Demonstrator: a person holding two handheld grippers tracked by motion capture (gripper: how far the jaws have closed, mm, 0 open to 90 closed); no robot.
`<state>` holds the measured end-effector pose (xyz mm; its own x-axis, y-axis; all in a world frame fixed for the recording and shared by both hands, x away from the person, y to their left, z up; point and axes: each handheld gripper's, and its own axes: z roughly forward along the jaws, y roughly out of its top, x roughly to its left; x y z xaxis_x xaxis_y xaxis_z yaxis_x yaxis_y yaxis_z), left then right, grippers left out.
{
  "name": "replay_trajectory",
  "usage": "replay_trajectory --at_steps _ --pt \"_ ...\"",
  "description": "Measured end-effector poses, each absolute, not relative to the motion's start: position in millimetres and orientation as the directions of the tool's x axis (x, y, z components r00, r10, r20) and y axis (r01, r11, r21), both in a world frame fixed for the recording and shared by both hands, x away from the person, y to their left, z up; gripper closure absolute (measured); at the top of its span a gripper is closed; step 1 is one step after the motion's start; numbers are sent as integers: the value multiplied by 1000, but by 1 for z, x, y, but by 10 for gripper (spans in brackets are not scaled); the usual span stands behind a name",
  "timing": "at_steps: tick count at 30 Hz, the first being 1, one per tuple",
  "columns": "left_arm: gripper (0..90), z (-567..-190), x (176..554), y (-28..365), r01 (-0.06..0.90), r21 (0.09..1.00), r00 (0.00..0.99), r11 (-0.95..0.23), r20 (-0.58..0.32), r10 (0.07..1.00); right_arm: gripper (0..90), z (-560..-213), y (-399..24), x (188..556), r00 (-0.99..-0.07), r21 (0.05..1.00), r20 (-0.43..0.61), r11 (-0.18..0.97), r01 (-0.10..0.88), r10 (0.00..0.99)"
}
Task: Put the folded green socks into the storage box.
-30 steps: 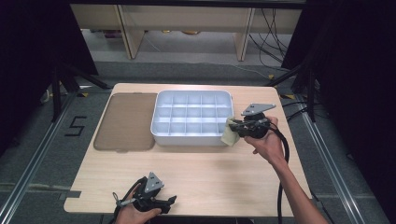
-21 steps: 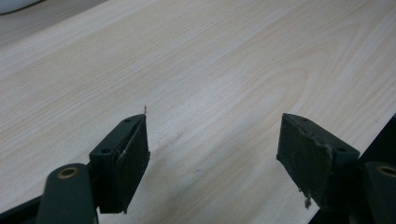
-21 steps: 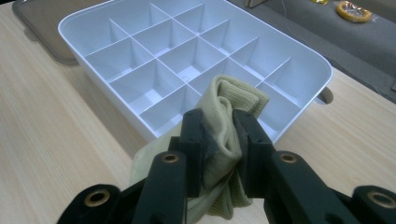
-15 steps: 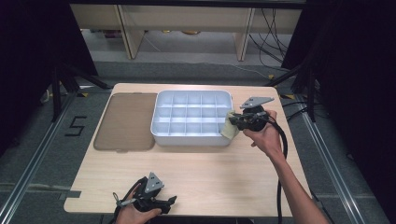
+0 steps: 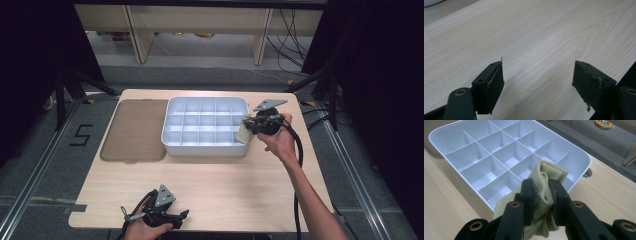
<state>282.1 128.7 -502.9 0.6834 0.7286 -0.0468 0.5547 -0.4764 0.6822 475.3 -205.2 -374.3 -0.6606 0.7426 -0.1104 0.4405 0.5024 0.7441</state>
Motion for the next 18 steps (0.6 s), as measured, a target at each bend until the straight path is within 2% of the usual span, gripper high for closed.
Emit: replay_trajectory --at_steps 18 --pt "241 -502 282 129 551 685 683 -476 -43 729 750 -384 -193 496 -648 706 -151 541 458 746"
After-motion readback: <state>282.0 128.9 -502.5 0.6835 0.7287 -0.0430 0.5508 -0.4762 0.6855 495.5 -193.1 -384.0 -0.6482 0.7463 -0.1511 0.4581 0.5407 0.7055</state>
